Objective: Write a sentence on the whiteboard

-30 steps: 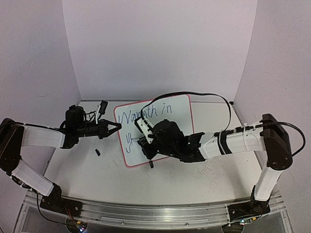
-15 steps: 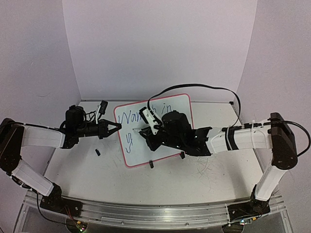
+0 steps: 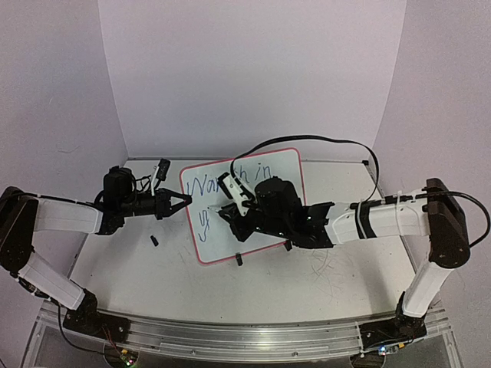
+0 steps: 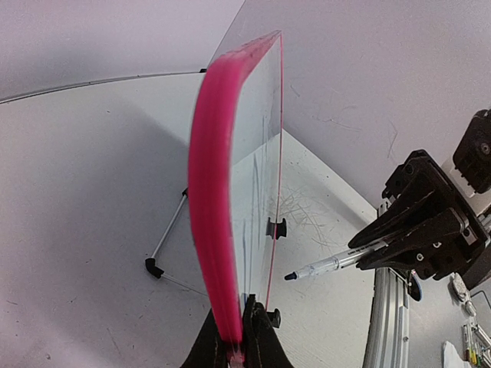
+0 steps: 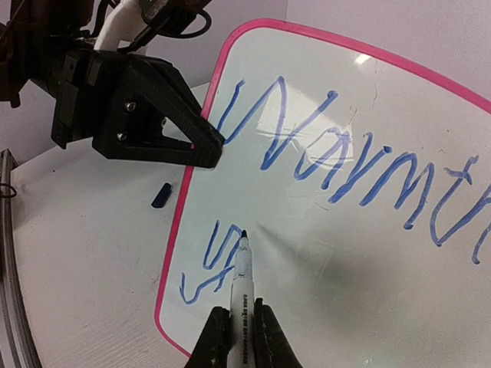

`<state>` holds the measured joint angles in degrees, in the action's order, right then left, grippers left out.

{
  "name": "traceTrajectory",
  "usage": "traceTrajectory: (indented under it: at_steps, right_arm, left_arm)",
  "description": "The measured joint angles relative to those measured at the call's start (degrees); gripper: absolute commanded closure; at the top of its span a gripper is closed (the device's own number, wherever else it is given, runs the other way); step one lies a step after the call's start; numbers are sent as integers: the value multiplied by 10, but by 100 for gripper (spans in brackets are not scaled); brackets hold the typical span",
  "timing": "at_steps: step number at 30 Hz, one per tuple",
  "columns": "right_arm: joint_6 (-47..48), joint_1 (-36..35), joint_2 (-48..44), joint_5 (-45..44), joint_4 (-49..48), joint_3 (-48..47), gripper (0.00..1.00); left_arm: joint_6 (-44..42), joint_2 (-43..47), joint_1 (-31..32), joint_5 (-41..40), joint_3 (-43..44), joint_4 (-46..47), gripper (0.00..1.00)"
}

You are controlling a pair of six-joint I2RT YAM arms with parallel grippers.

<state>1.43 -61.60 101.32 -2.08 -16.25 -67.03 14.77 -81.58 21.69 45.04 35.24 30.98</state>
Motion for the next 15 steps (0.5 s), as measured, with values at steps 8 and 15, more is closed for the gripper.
traceTrajectory:
  at_steps: [8, 15]
  right_arm:
    - [-2, 0, 9, -8, 5, 3, 100]
    - [-3, 0, 10, -19, 6, 3, 100]
  left_arm:
    - [0, 0, 0, 0, 0, 0, 100]
    - [0, 0, 0, 0, 0, 0, 100]
